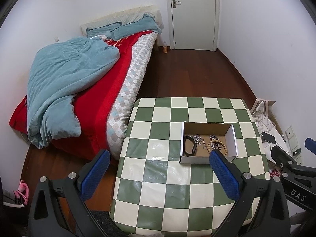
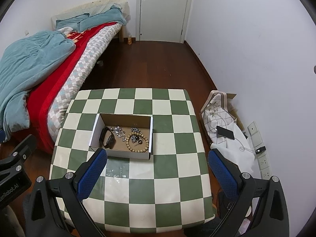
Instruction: Organize jewelry
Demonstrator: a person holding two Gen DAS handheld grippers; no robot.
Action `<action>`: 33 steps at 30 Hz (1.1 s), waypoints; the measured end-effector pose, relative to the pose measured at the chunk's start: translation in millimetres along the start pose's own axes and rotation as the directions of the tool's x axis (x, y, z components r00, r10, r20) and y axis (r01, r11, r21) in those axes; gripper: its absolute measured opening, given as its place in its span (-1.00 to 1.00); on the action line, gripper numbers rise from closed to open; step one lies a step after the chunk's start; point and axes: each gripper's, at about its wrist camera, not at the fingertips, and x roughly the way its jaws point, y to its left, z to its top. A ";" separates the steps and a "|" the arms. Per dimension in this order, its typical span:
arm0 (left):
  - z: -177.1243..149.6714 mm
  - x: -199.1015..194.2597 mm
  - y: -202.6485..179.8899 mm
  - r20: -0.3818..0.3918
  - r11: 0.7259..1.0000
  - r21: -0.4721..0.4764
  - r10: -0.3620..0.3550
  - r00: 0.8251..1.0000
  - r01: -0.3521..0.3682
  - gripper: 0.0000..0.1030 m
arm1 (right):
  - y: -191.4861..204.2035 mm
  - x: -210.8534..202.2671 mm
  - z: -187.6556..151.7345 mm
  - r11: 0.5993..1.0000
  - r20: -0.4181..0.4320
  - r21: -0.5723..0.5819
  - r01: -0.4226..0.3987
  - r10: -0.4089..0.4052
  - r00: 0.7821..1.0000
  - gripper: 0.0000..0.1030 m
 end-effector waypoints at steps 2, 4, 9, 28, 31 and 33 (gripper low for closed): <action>0.0 -0.2 -0.2 0.001 1.000 0.000 0.002 1.000 -0.002 0.99 | 0.3 -0.5 0.3 1.000 0.001 0.000 -0.001 0.001 1.000 1.00; -0.8 -1.3 -0.2 0.003 1.000 0.000 0.005 1.000 -0.005 0.99 | 0.7 -2.3 0.2 1.000 0.003 0.002 -0.002 0.002 1.000 1.00; -1.4 -2.4 1.7 0.008 1.000 0.001 0.013 1.000 -0.013 1.00 | 1.8 -3.7 0.7 1.000 0.003 0.000 -0.005 0.005 1.000 1.00; -2.3 -3.2 6.7 0.017 1.000 0.001 0.024 1.000 -0.024 0.99 | 8.0 -8.1 1.6 1.000 0.012 -0.003 -0.010 0.010 1.000 1.00; -2.3 -3.4 6.8 0.018 1.000 0.001 0.023 1.000 -0.023 0.99 | 8.6 -8.8 1.5 1.000 0.015 -0.003 -0.009 0.009 1.000 1.00; -2.4 -3.4 6.6 0.016 1.000 -0.001 0.022 1.000 -0.022 0.99 | 9.1 -9.9 1.9 1.000 0.017 -0.003 -0.010 0.010 1.000 1.00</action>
